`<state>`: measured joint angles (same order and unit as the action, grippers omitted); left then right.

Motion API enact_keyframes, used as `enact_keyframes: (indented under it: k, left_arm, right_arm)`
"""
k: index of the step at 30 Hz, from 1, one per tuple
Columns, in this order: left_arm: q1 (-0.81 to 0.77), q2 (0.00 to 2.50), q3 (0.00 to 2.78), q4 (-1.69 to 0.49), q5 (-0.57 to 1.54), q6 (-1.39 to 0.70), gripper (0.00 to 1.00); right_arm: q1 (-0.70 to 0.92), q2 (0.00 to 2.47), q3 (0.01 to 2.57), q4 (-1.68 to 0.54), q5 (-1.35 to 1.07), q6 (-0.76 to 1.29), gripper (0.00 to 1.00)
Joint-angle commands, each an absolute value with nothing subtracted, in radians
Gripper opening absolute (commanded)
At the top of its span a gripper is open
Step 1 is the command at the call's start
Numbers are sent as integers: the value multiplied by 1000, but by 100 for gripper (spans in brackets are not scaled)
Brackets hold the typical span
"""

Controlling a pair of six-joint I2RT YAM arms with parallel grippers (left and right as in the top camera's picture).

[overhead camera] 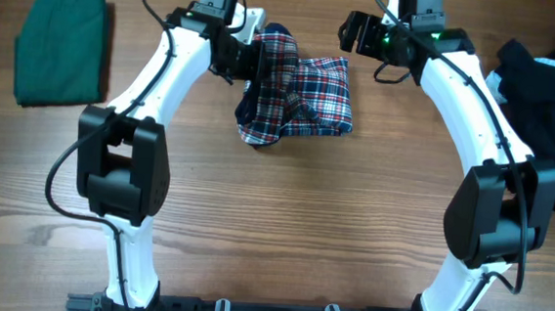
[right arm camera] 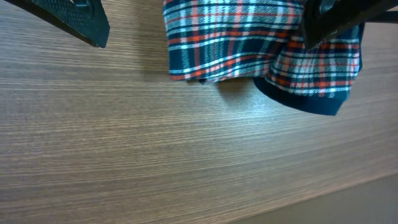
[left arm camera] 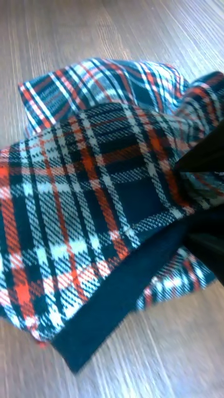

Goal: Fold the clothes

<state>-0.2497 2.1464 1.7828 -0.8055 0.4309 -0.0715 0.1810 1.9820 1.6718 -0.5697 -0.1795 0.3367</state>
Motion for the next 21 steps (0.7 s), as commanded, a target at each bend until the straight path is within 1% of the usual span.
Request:
enact_keyframes:
  k: [1, 3, 4, 6, 7, 14, 21]
  left_arm:
    - [-247, 2157, 1781, -789, 475, -59, 30]
    - [-246, 2157, 1781, -793, 470, -59, 27]
    - [-244, 2157, 1781, -796, 455, -59, 24]
    - [-242, 2157, 1781, -799, 414, -59, 12]
    - [-240, 2157, 1781, -800, 397, -59, 4]
    - [-207, 2156, 1781, -827, 337, -59, 4]
    - [-120, 2156, 1781, -841, 300, -59, 4]
  right_arm:
    - [179, 1959, 1692, -570, -204, 344, 99]
    - [179, 1959, 1692, -569, -204, 344, 99]
    - [179, 1959, 1692, -569, -204, 344, 100]
    - [179, 1959, 1692, -570, -204, 343, 99]
    - [179, 1959, 1692, -570, -204, 342, 99]
    - [179, 1959, 1692, -570, -204, 341, 99]
    - [179, 1959, 1692, -571, -204, 341, 99]
